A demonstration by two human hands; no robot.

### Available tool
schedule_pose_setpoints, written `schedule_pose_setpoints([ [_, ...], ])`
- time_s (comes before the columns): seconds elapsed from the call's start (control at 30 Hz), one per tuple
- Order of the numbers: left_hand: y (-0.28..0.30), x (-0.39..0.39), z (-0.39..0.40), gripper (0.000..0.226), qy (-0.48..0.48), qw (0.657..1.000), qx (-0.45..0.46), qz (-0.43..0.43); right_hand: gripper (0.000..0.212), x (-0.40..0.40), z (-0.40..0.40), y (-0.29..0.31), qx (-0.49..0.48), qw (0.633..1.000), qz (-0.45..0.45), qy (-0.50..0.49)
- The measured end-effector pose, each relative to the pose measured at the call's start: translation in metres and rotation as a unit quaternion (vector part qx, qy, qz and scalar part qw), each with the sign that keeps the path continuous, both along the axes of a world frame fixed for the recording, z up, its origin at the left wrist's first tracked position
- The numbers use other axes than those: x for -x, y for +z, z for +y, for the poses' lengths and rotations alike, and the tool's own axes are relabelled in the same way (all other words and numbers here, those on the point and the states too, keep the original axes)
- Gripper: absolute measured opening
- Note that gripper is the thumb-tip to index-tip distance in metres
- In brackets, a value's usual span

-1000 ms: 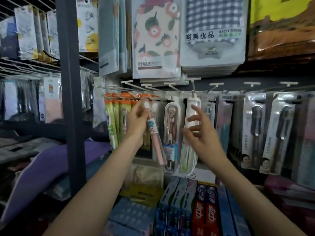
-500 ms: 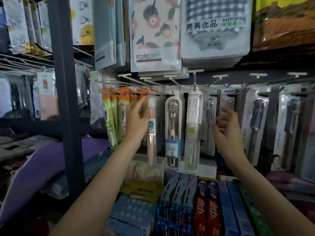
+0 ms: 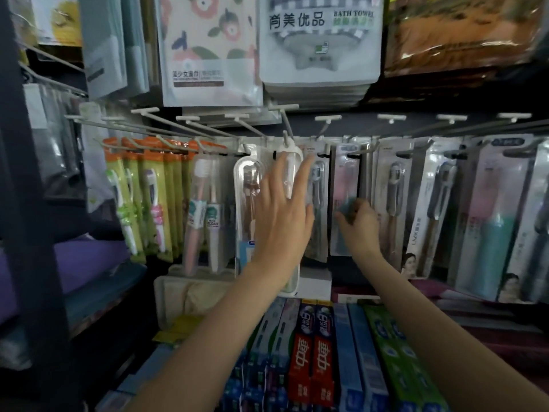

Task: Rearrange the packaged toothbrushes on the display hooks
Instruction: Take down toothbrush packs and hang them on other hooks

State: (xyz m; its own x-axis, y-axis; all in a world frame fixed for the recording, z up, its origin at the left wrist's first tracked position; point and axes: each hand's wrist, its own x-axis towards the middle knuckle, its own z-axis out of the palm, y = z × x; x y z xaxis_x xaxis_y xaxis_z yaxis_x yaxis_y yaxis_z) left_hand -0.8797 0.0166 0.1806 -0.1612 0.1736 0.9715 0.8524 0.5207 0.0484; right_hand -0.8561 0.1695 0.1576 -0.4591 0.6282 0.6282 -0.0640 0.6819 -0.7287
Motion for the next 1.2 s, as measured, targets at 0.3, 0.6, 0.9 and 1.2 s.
schedule_pose_setpoints([
  [0.3,-0.016,0.016,-0.007,0.056,0.025,0.999,-0.018,0.023,0.046,0.029,-0.008,-0.009,-0.025,0.998,-0.064,0.007],
  [0.6,-0.023,0.021,-0.007,0.063,0.013,0.999,-0.031,0.005,0.048,0.009,-0.011,-0.035,0.024,0.999,0.003,-0.033],
  [0.9,-0.025,0.025,-0.006,0.068,0.017,0.999,-0.032,0.006,0.047,0.025,0.002,-0.025,0.119,0.989,-0.087,-0.026],
  [1.2,-0.028,0.028,-0.006,0.066,0.017,0.999,-0.030,0.012,0.062,-0.026,-0.040,-0.038,0.022,0.999,0.047,0.001],
])
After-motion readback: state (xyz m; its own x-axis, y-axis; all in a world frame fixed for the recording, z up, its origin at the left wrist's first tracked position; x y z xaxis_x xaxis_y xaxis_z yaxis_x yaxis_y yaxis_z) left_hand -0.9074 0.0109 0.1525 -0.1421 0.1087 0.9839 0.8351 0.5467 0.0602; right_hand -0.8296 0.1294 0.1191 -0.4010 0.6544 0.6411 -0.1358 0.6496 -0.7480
